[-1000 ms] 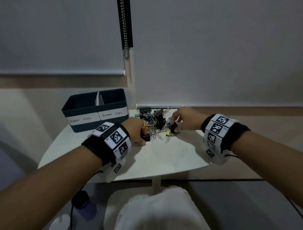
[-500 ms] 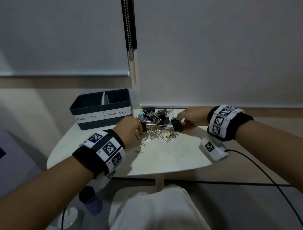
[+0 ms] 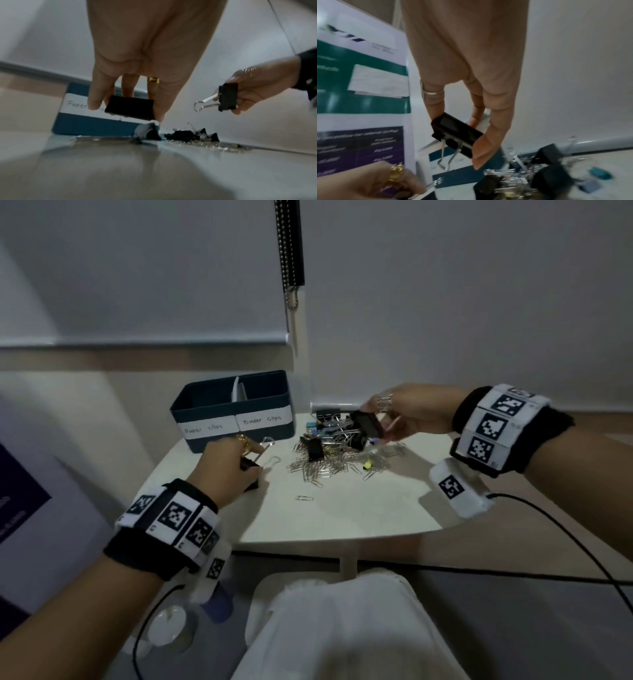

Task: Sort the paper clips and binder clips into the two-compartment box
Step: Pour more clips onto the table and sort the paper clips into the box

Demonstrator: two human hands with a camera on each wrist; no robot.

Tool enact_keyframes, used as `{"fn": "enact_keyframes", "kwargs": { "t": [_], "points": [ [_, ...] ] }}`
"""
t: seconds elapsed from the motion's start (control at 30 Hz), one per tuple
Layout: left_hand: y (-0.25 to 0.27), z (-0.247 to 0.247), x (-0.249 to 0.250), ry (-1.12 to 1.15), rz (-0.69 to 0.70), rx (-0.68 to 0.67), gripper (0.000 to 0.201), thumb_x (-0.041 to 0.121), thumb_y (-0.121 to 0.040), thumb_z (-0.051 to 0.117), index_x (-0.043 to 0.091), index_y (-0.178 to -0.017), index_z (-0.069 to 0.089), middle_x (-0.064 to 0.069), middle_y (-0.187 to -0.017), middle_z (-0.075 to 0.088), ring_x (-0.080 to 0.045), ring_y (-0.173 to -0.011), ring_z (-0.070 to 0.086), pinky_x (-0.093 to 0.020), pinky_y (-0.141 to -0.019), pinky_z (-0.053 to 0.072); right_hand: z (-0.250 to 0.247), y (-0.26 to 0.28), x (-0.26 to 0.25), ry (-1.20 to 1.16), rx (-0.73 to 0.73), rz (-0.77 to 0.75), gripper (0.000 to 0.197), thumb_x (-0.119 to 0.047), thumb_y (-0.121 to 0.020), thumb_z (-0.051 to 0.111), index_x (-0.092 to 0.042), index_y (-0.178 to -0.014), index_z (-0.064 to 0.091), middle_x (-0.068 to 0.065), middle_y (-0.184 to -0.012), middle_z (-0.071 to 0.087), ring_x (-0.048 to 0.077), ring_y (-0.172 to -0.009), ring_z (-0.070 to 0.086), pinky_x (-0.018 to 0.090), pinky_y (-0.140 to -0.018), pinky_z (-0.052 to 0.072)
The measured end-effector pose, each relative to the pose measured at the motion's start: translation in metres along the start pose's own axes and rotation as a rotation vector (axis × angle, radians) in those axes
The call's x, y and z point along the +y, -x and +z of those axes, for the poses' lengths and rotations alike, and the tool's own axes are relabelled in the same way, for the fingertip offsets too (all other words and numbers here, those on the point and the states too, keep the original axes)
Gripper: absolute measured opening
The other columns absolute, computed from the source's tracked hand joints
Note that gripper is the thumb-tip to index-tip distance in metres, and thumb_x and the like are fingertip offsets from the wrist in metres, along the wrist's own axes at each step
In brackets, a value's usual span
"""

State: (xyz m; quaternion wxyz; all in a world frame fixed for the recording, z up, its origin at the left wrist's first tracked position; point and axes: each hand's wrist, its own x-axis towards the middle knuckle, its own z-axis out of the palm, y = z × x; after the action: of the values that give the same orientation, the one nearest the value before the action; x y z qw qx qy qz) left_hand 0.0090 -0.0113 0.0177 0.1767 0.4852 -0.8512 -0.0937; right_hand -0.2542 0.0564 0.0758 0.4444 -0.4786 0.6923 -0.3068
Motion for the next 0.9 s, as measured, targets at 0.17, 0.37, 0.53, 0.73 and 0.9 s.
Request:
{"fn": "enact_keyframes", "kwargs": {
  "t": [0.17,0.37,0.53,0.73,0.9],
  "points": [
    [0.003,0.012,-0.025,-0.02,-0.114,-0.103,0.031,0.018,-0.089,0.059,0.02,-0.12,0.063,-0.008,-0.12,0.062,-0.024,-0.109,0.058,-0.027,-0.093,0.042,0.063,-0.024,-0.028,0.319,0.008,-0.178,0.038,-0.035,-0.08,0.071,-0.008,-0.106,0.062,0.003,-0.088,0.064,0.017,-0.079,0.066,0.033,-0.089,0.053],
    [-0.002,0.014,-0.052,-0.14,-0.265,-0.096,0.033,0.027,-0.088,0.06,0.0,-0.108,0.063,-0.019,-0.11,0.062,-0.034,-0.103,0.058,-0.037,-0.088,0.046,0.123,-0.06,-0.056,0.733,0.134,-0.331,0.046,-0.041,-0.076,0.072,-0.003,-0.102,0.068,0.009,-0.107,0.069,0.021,-0.099,0.063,0.031,-0.088,0.051],
    [0.003,0.015,-0.066,-0.059,-0.253,-0.198,0.048,0.039,-0.087,0.057,0.011,-0.126,0.053,-0.016,-0.124,0.053,-0.031,-0.11,0.052,-0.035,-0.092,0.043,0.155,-0.08,-0.054,1.002,0.033,-0.334,0.045,-0.039,-0.08,0.069,-0.003,-0.107,0.066,0.011,-0.113,0.067,0.023,-0.1,0.062,0.03,-0.082,0.049],
    [0.031,0.006,-0.041,0.048,-0.156,0.055,0.052,0.032,-0.094,0.049,0.021,-0.144,0.035,-0.009,-0.153,0.023,-0.027,-0.141,0.016,-0.036,-0.115,0.018,0.119,-0.052,-0.044,1.022,0.042,-0.401,0.035,-0.03,-0.086,0.064,-0.011,-0.116,0.062,0.004,-0.119,0.062,0.021,-0.112,0.055,0.023,-0.082,0.036],
    [0.042,0.036,0.0,0.175,-0.013,0.113,0.035,0.021,-0.096,0.047,0.012,-0.129,0.055,-0.005,-0.143,0.037,-0.019,-0.133,0.033,-0.027,-0.11,0.026,0.044,-0.014,-0.004,1.026,0.225,-0.219,0.019,-0.014,-0.088,0.058,-0.006,-0.101,0.071,0.011,-0.106,0.071,0.025,-0.098,0.065,0.025,-0.081,0.044]
  ]
}}
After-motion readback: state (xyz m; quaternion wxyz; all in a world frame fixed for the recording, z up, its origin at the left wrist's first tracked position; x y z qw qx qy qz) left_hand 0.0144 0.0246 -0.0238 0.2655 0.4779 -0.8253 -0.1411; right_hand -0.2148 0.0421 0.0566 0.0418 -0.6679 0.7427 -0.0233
